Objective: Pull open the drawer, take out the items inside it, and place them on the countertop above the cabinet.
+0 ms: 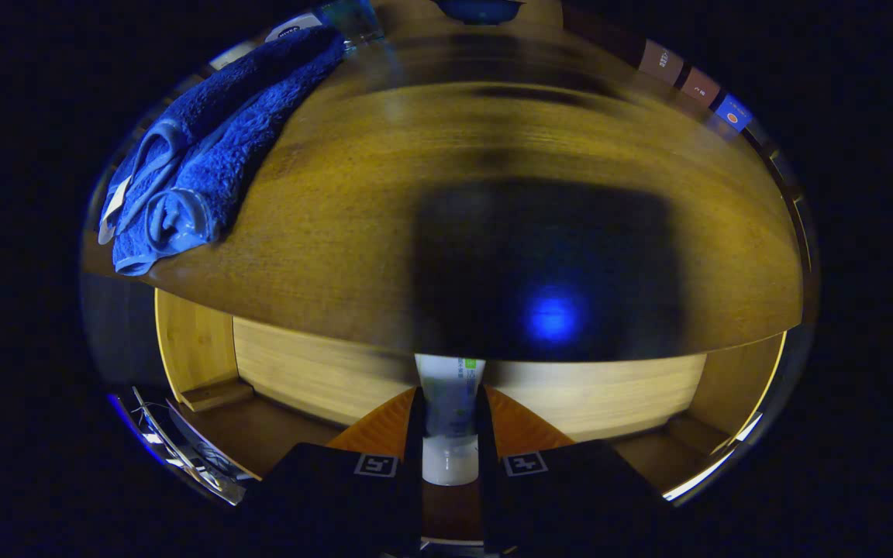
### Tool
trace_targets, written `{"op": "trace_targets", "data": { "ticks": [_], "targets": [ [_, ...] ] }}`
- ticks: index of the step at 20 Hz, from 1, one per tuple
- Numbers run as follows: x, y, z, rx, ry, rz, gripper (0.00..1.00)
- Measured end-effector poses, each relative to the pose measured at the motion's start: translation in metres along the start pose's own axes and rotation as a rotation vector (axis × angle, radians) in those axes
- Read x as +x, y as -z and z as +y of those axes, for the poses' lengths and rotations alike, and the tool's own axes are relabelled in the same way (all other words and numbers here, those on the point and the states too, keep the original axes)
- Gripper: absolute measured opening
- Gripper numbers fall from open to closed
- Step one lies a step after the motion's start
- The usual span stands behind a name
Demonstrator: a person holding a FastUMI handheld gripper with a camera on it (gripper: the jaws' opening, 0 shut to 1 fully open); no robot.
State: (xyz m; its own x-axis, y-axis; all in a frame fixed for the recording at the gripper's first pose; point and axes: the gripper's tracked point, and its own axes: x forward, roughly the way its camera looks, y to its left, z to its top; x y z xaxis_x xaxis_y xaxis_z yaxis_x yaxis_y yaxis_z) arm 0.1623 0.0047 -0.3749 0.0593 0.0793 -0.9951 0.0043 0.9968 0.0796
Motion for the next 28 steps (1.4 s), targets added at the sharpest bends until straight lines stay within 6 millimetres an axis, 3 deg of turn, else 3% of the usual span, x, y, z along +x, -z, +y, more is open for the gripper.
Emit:
{"op": "trace_targets", "data": {
  "ticks": [3,14,21,23,28],
  "targets": [
    [-0.017,0.009,0.003,-0.018,-0.013,0.065,0.35],
    [-0.091,0.008,-0.011,-0.074,-0.009,0.107,0.34],
    [-0.145,0.025,-0.008,-0.104,-0.046,0.013,0.34],
    [-0.156,0.016,-0.006,-0.105,-0.044,-0.048,0.34],
    [-0.169,-0.038,-0.014,-0.037,-0.026,-0.18,0.34]
  ]
}}
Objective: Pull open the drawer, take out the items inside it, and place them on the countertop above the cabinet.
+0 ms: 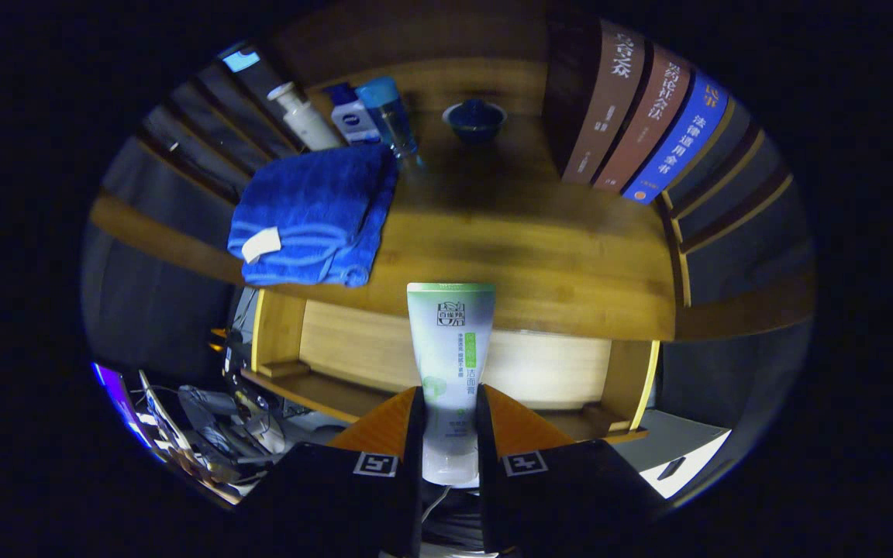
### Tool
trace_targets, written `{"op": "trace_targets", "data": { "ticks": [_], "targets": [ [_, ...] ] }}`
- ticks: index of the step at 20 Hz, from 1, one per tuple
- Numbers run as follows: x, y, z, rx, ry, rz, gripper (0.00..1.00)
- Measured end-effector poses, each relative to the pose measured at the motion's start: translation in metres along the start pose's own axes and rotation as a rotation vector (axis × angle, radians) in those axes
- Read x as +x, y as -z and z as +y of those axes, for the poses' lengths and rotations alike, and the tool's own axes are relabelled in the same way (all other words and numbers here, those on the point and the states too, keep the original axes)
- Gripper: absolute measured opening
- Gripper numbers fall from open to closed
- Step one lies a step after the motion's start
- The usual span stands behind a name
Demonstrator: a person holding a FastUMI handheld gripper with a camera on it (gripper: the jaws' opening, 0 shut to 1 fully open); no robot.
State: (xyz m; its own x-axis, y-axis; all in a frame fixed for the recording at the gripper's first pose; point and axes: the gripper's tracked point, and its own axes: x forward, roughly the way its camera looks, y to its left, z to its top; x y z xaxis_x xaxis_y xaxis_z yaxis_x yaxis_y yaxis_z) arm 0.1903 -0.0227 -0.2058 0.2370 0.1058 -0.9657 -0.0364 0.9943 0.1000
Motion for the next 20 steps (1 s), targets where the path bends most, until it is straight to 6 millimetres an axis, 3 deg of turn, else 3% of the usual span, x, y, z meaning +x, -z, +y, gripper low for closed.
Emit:
{"op": "trace_targets", "data": {
  "ticks": [5,8,20],
  "targets": [
    [0.025,-0.05,-0.02,0.045,0.044,-0.06,0.34],
    [0.038,-0.074,-0.019,0.072,0.067,-0.073,0.34],
    [0.098,-0.095,-0.007,0.175,0.117,-0.04,0.34]
  ]
}}
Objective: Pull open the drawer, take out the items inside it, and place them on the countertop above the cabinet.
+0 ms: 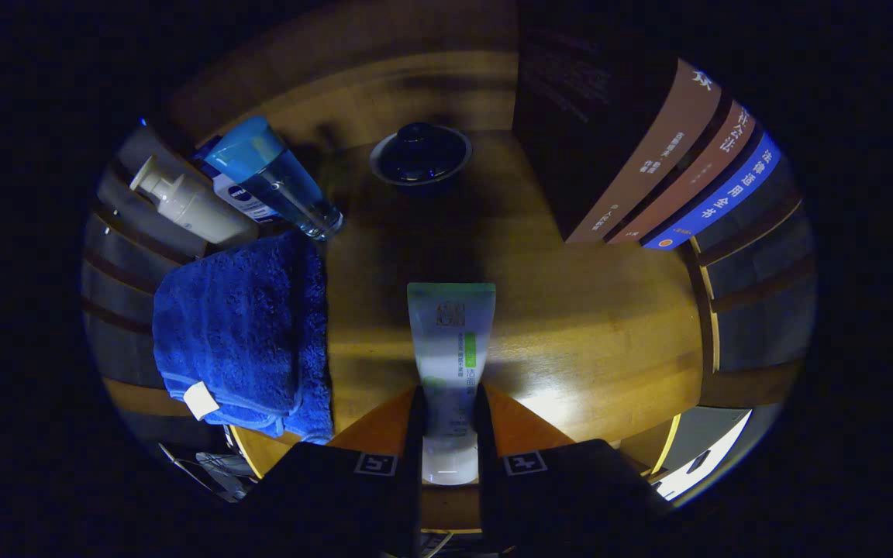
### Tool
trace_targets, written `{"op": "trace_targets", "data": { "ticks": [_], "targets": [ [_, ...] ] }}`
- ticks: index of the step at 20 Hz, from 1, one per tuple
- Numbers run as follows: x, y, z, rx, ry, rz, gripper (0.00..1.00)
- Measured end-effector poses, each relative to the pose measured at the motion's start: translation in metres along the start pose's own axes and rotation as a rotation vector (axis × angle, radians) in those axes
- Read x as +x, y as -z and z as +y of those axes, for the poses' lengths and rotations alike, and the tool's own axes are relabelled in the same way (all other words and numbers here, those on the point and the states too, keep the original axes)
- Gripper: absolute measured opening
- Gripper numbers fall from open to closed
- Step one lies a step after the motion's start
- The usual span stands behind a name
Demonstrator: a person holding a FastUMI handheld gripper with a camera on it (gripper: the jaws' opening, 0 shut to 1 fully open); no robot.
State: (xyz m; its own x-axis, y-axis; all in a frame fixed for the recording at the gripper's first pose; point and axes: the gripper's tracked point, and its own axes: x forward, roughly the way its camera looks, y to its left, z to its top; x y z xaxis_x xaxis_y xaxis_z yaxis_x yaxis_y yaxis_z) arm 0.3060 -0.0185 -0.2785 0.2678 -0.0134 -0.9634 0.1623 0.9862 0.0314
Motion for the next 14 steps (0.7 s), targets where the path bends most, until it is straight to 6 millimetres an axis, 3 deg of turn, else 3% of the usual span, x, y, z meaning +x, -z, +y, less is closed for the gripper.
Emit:
{"op": "trace_targets", "data": {
  "ticks": [2,10,14],
  "targets": [
    [0.001,-0.002,0.002,0.009,0.008,-0.015,0.37],
    [-0.017,0.003,0.003,-0.069,0.002,-0.111,1.0],
    [-0.041,0.006,-0.001,-0.119,0.001,-0.286,1.0]
  ]
}}
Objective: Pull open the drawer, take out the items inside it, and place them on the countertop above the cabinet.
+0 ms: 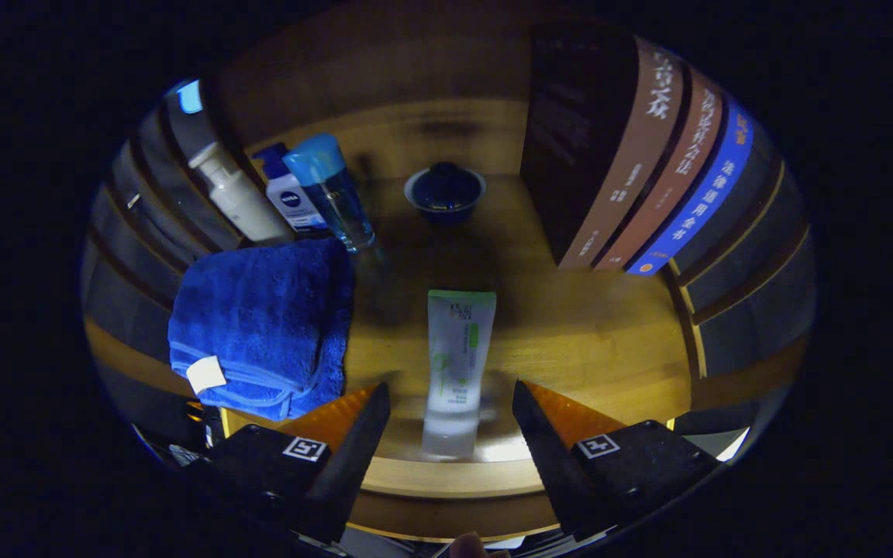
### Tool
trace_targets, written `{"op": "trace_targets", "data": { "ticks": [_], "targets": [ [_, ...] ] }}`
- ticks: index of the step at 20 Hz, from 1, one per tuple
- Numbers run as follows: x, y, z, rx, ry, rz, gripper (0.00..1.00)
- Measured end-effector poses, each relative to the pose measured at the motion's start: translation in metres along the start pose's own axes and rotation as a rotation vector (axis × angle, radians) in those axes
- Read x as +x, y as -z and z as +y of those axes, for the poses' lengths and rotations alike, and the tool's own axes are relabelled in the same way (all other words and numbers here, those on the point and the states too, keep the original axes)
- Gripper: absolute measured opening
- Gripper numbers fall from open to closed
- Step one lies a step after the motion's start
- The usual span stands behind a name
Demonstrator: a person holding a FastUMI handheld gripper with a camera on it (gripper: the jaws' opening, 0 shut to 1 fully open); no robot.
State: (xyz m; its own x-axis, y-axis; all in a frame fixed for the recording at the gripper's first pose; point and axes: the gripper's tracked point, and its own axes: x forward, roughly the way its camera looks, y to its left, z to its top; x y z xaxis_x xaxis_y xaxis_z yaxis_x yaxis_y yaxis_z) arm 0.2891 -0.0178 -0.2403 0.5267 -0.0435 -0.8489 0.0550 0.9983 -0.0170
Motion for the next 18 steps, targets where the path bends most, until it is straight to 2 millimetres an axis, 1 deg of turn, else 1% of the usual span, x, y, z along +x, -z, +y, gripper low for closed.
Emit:
{"op": "trace_targets", "data": {
  "ticks": [1,3,5,9,11,12,13,15,17,18],
  "targets": [
    [-0.008,-0.003,-0.004,-0.029,0.015,-0.056,1.0],
    [-0.029,-0.003,-0.005,-0.06,0.018,-0.156,1.0],
    [-0.054,0.003,0.002,-0.067,-0.011,-0.249,1.0],
    [-0.112,0.019,0.015,-0.042,-0.084,-0.469,1.0],
    [-0.138,0.035,0.02,-0.026,-0.109,-0.577,1.0],
    [-0.15,0.047,0.022,-0.024,-0.119,-0.618,1.0],
    [-0.154,0.062,0.023,-0.013,-0.13,-0.649,1.0],
    [-0.156,0.092,0.028,0.009,-0.162,-0.689,1.0],
    [-0.149,0.121,0.025,0.053,-0.178,-0.715,1.0],
    [-0.142,0.132,0.023,0.075,-0.183,-0.724,1.0]
  ]
}}
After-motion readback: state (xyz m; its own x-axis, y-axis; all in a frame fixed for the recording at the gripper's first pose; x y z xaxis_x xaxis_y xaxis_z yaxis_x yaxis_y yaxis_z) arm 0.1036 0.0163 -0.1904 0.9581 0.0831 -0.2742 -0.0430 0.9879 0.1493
